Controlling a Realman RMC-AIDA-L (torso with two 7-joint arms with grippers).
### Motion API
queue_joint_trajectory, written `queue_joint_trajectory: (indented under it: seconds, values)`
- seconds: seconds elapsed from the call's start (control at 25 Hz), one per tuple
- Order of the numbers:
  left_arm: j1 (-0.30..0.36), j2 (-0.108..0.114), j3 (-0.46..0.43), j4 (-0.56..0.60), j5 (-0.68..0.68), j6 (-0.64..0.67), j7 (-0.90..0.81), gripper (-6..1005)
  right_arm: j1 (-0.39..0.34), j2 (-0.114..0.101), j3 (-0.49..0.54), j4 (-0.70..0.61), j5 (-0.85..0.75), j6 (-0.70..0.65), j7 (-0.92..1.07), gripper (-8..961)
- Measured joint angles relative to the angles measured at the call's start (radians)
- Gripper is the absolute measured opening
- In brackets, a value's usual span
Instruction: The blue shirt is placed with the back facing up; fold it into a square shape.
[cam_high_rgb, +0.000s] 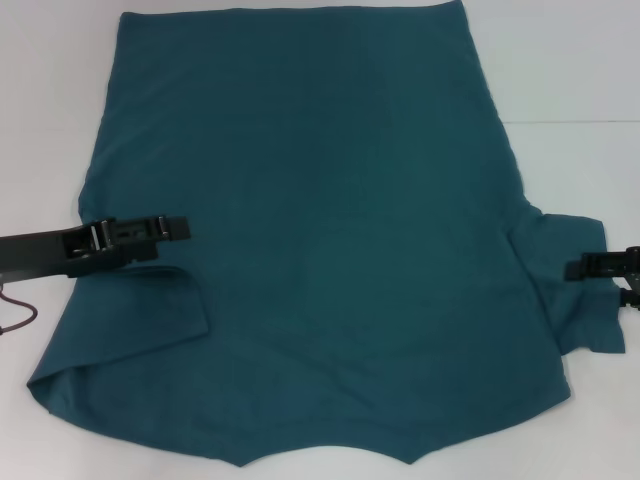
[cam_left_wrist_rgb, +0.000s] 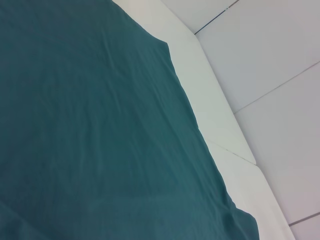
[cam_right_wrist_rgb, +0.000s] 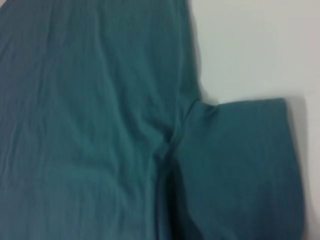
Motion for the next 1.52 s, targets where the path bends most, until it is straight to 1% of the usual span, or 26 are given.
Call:
queue_joint_trajectory:
  seconds: [0.12,0.4,0.6,1.04,1.16,1.36,1.52]
  values:
    - [0.001,0.0,0.0,0.0,0.0,-0.002,0.0,827,0.006,0.006,-0.002,0.001,0.001,0.009,0.0,911]
    - [0.002,-0.001,0.0,0.0,0.0,-0.01,0.0,827,0.017,0.008,-0.004,0.015,-0.001,0.014,0.002,908]
    - [0.001,-0.001,0.0,0.0,0.0,-0.01,-0.001,827,0.018,0.009,-0.004,0.015,-0.002,0.015,0.002,723]
    - [0.0,-0.001,0.0,0.0,-0.001,-0.012,-0.001,828,0.017,0.008,-0.005,0.01,-0.017,0.022,0.004,487]
    - [0.001,-0.001,0.0,0.0,-0.002,-0.012,0.0,828,0.018,0.007,-0.005,0.012,-0.025,0.023,0.004,236]
    - [0.001,-0.001,0.0,0.0,-0.002,-0.012,0.0,828,0.023,0.007,-0.005,0.011,-0.052,0.025,0.005,36]
    - [0.003,0.0,-0.002,0.0,-0.002,-0.012,0.0,828,0.022,0.004,-0.005,-0.005,-0.07,0.026,-0.008,15]
